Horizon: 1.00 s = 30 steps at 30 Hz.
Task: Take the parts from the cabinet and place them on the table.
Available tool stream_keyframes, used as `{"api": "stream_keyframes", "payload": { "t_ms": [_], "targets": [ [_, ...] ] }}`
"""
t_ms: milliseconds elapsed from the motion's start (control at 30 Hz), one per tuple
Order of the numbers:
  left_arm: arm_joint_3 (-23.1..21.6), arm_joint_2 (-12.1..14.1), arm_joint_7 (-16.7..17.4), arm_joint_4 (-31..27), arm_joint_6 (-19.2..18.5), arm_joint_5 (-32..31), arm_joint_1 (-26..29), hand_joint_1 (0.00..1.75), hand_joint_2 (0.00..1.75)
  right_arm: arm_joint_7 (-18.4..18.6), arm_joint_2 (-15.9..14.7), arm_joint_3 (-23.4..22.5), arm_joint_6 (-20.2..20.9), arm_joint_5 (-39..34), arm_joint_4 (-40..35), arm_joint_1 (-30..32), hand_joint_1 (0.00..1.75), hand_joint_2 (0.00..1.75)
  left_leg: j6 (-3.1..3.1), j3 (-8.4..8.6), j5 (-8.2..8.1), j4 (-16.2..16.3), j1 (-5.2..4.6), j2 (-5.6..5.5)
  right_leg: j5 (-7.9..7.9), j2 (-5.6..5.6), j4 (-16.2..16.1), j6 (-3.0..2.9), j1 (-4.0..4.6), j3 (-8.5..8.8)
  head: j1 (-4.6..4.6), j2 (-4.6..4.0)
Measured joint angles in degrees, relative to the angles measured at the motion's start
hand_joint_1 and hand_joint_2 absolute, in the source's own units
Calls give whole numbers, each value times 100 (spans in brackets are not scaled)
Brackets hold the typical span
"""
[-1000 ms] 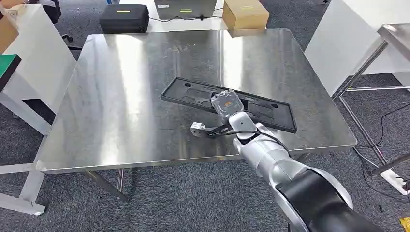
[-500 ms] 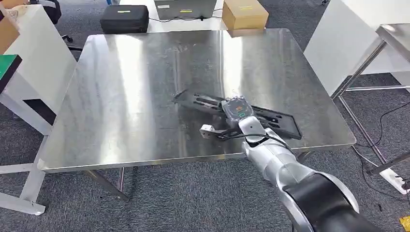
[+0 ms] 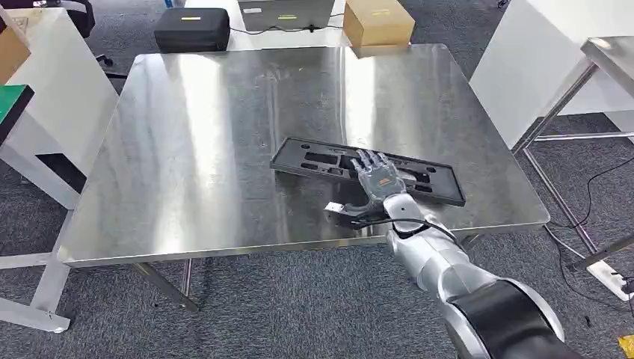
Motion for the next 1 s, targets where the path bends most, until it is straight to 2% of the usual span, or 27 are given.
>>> {"api": "stream_keyframes", "payload": {
  "t_ms": [133, 200, 267, 333, 433, 600, 667, 733, 800, 867, 1000],
  "targets": [
    [-15, 2, 35, 0, -28, -52, 0, 0, 0, -520, -2, -323, 426, -400, 0, 7, 0, 0, 0, -1, 0, 0, 0, 0, 0, 0, 0, 0, 0, 1, 0, 0],
    [-18, 2, 37, 0, -33, -55, 0, 0, 0, -845, 15, -517, 420, -624, -9, 7, 0, 0, 0, -1, 0, 0, 0, -1, 0, 0, 1, 0, 0, 2, 0, 0],
    [-17, 2, 9, 0, -33, -53, 0, 0, 0, -1298, 72, -779, 221, -930, -83, 13, 0, 0, 1, -1, 0, 0, 0, 1, 1, 0, 2, 0, 0, 1, 0, 0],
    [-18, 2, -46, 0, -22, -17, 0, 0, 0, -1902, 173, -1101, -147, -1315, -256, 40, 0, 0, 0, -1, 1, 0, 0, 2, 1, 1, 4, 0, 1, 1, 0, 0],
    [-15, 0, -92, 0, 31, -2, 0, 0, 0, -2763, 426, -1606, -432, -2019, -1005, 261, 0, 0, 0, 0, 1, 0, 6, 1, -1, 0, 7, -2, 7, -1, 0, 0],
    [-7, -4, -105, 0, 39, -2, 4, 0, 0, -2941, 682, -1889, -432, -2246, -2029, 595, 0, 0, 0, 0, 1, -1, 8, -1, -6, -1, 6, 0, 9, -1, 0, 0],
    [2, -9, -105, 0, 131, 31, 6, 0, 0, -3337, 736, -1928, -579, -2692, -2541, 853, 0, 0, 0, -1, 1, -1, 9, -4, -9, -5, 6, 3, 8, 1, 0, 0],
    [15, -13, -173, 0, 208, 118, 13, 0, 0, -3752, 826, -1904, -662, -3234, -3355, 1277, 0, 0, 1, 0, 0, -1, 8, -2, -11, -4, 5, 6, 7, 0, -2, 0],
    [42, -20, -260, 0, 223, 179, 14, 0, 0, -3773, 872, -1786, -662, -3625, -4266, 1817, 0, 0, 0, -2, -2, -1, 7, -12, -15, -10, 5, 12, 7, 2, -2, 0],
    [50, -26, -284, 0, 225, 190, 18, 0, 0, -3773, 881, -1701, -662, -3677, -4886, 2177, 0, 0, -1, -10, -3, -1, 7, -13, -15, -10, 5, 13, 6, -4, -2, 0],
    [70, -37, -291, 0, 232, 194, 18, 0, 0, -3771, 879, -1616, -659, -3794, -5507, 2465, 0, 0, -2, -10, -4, -1, 7, -6, -16, -8, 3, 13, 7, -10, -2, 0]
  ]
}}
